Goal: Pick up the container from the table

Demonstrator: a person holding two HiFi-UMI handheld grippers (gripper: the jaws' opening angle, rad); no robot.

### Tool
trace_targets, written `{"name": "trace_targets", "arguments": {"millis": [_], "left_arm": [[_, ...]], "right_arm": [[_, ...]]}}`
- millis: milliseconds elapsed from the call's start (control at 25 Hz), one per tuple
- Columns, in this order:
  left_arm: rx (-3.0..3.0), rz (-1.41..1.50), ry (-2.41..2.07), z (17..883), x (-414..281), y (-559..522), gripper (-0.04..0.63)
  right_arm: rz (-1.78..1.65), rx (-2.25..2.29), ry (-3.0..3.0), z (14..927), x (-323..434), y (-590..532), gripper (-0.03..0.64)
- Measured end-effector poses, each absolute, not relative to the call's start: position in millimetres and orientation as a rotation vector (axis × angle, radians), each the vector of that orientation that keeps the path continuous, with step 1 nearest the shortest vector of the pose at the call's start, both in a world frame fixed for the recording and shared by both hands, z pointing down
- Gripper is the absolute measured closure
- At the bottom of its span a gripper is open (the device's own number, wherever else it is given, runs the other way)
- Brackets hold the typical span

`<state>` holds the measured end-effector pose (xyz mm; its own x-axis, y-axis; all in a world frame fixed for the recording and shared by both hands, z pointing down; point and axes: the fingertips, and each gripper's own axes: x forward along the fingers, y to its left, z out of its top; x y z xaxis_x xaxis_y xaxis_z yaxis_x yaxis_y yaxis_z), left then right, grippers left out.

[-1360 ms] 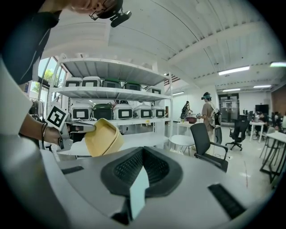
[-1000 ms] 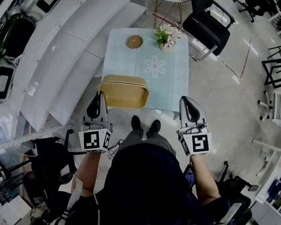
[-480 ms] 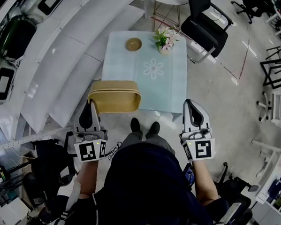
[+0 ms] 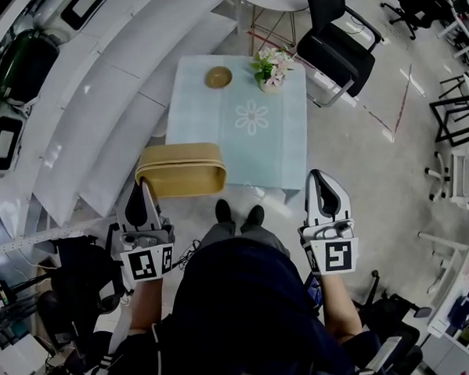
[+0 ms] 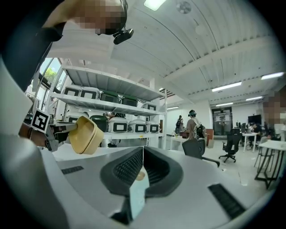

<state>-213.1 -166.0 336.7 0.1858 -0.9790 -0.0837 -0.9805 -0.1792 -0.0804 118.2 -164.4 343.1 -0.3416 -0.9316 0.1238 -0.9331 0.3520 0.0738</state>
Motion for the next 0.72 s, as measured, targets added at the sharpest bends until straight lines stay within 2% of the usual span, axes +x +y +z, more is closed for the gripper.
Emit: {"name": "trace_targets", "arguments": {"millis": [240, 720], "left_arm": [[-2.338, 0.038, 1.92, 335.5, -212.1, -166.7, 0.577], [-2.353, 0.066, 1.89, 331.9, -201.1, -160.5, 0.577]], "right_arm": [[0.033, 1.755, -2.428, 339.1, 120.1, -163.1, 0.598], [0.028, 1.786, -2.426, 337.1, 120.4, -149.6, 0.615]]}}
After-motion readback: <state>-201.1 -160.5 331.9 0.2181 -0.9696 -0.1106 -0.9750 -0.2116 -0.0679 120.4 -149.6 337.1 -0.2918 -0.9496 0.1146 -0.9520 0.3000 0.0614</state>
